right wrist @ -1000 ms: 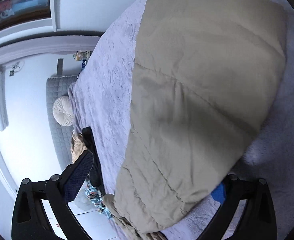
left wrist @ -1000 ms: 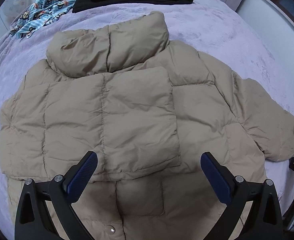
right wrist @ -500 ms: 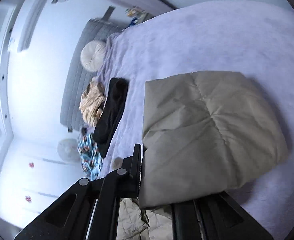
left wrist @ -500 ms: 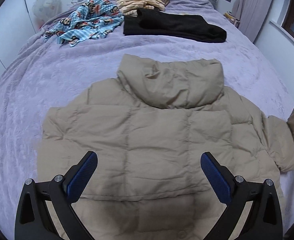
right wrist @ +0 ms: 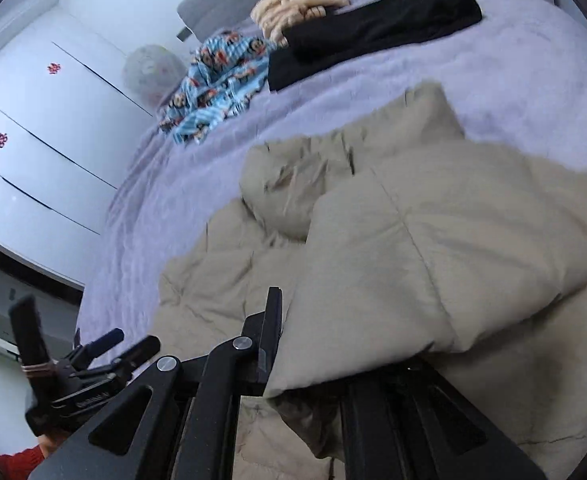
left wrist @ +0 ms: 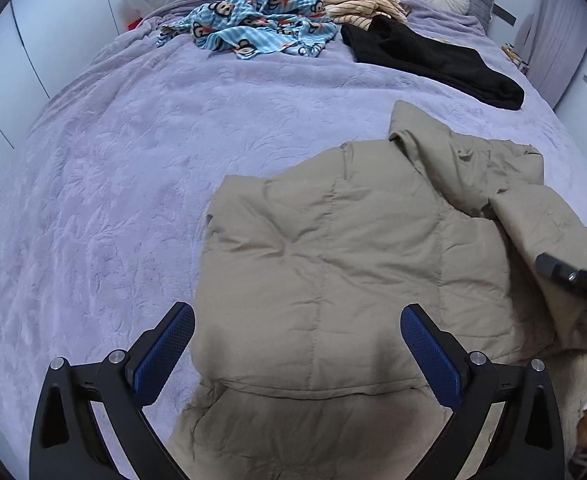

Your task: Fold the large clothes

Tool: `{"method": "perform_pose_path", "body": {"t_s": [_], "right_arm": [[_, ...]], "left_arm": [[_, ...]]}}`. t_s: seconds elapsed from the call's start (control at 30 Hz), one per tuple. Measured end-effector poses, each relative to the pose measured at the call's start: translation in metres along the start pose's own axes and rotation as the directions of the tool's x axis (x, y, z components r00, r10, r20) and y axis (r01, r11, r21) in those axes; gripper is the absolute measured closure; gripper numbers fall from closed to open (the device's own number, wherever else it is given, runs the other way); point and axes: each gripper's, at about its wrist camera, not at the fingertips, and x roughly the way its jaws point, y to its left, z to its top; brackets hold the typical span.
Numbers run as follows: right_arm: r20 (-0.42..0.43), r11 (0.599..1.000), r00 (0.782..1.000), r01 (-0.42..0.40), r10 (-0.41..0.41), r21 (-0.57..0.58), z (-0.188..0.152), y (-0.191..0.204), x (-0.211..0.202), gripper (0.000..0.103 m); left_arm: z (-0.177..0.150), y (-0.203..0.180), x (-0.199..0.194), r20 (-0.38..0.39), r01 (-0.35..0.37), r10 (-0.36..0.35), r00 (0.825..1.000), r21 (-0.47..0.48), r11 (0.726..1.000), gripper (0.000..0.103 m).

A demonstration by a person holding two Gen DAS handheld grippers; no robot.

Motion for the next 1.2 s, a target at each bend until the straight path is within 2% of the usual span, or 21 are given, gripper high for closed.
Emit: {"method": "perform_pose_path", "body": {"t_s": [0.07,0.17,0.27,0.33,0.37,0.4,0.43,0.47,0.53,0.63,0.67,0.7,0.77,0.87,0.9,0.97,1.03,1.1,1.13,1.17,1.2], "right_arm": [[-0.042,0.997,0.999,0.019,-0.016,0.077,-0.019,-0.014,0.019,0.094],[-0.062,0.987,0.998,0.041,-0.032,0.152,-0.029,-0.036,0.033,0.094],[-0.077,0.984,0.996,0.061,-0.049,0.165,-0.029,-0.041,0.035,0.094],[-0.091,0.984,0.993,0.085,-0.071,0.157,-0.026,-0.034,0.034,0.086],[-0.094,0.984,0.993,0.088,-0.075,0.152,-0.023,-0.029,0.032,0.067],[-0.087,0.986,0.994,0.077,-0.064,0.150,-0.022,-0.027,0.022,0.037],[-0.067,0.987,0.997,0.055,-0.045,0.154,-0.022,-0.024,0.009,0.025],[-0.036,0.986,0.999,0.042,-0.037,0.162,-0.022,-0.022,-0.004,0.019],[0.020,0.980,0.998,0.050,-0.054,0.195,-0.025,-0.026,-0.028,0.019],[0.091,0.942,0.992,0.055,-0.090,0.331,-0.027,-0.058,-0.054,0.020],[0.111,0.924,0.989,0.052,-0.101,0.380,-0.025,-0.070,-0.059,0.033],[0.129,0.902,0.985,0.047,-0.113,0.429,-0.022,-0.082,-0.063,0.065],[0.146,0.888,0.984,0.026,-0.105,0.459,-0.011,-0.093,-0.063,0.085],[0.175,0.948,0.979,0.050,-0.109,0.315,0.009,-0.064,-0.060,0.087],[0.178,0.973,0.979,0.060,-0.101,0.222,0.013,-0.045,-0.058,0.087],[0.151,0.997,0.986,0.067,-0.072,0.040,0.012,-0.007,-0.048,0.087],[0.087,0.993,0.995,0.060,-0.051,-0.102,0.003,0.023,-0.028,0.087],[-0.012,0.973,0.998,0.065,-0.069,-0.223,-0.014,0.048,-0.003,0.086],[-0.054,0.962,0.994,0.078,-0.095,-0.263,-0.023,0.055,0.008,0.082],[-0.096,0.947,0.987,0.095,-0.130,-0.306,-0.034,0.061,0.021,0.062],[-0.125,0.933,0.979,0.108,-0.159,-0.343,-0.044,0.065,0.031,0.037]], "left_arm": [[-0.004,0.007,0.007,-0.018,0.010,-0.010,1.000,-0.010,1.000,0.000],[-0.010,0.009,0.015,-0.034,0.020,-0.020,0.999,-0.006,1.000,0.000],[-0.011,0.005,0.020,-0.046,0.044,-0.045,0.998,-0.004,0.999,0.000],[-0.009,0.000,0.019,-0.044,0.068,-0.068,0.997,-0.002,0.998,0.000],[-0.007,-0.004,0.018,-0.040,0.081,-0.081,0.996,0.002,0.997,0.000],[-0.005,-0.007,0.016,-0.035,0.093,-0.093,0.995,0.007,0.996,0.000],[-0.002,-0.010,0.015,-0.027,0.109,-0.109,0.994,0.014,0.994,0.000],[0.001,-0.013,0.013,-0.020,0.127,-0.127,0.992,0.020,0.992,0.000],[0.008,-0.015,0.011,-0.012,0.162,-0.162,0.987,0.024,0.986,0.000],[0.016,-0.015,0.011,-0.012,0.216,-0.216,0.976,0.014,0.976,0.000],[0.018,-0.015,0.011,-0.009,0.231,-0.231,0.973,0.013,0.973,0.000],[0.020,-0.014,0.010,-0.004,0.245,-0.245,0.970,0.015,0.969,0.000],[0.023,-0.011,0.008,0.004,0.288,-0.288,0.958,0.007,0.958,0.000],[0.027,0.000,0.005,0.013,0.398,-0.397,0.918,-0.039,0.917,0.000],[0.029,0.005,0.004,0.014,0.443,-0.443,0.896,-0.061,0.894,0.000],[0.031,0.014,0.008,0.000,0.522,-0.525,0.851,-0.111,0.846,0.000],[0.032,0.019,0.013,-0.008,0.580,-0.588,0.809,-0.158,0.799,0.000],[0.033,0.021,0.018,-0.013,0.623,-0.637,0.771,-0.196,0.757,0.000],[0.032,0.021,0.022,-0.016,0.646,-0.663,0.748,-0.211,0.734,0.000],[0.032,0.020,0.025,-0.018,0.666,-0.687,0.727,-0.227,0.711,0.000],[0.032,0.018,0.029,-0.021,0.679,-0.703,0.711,-0.240,0.694,0.000]]}}
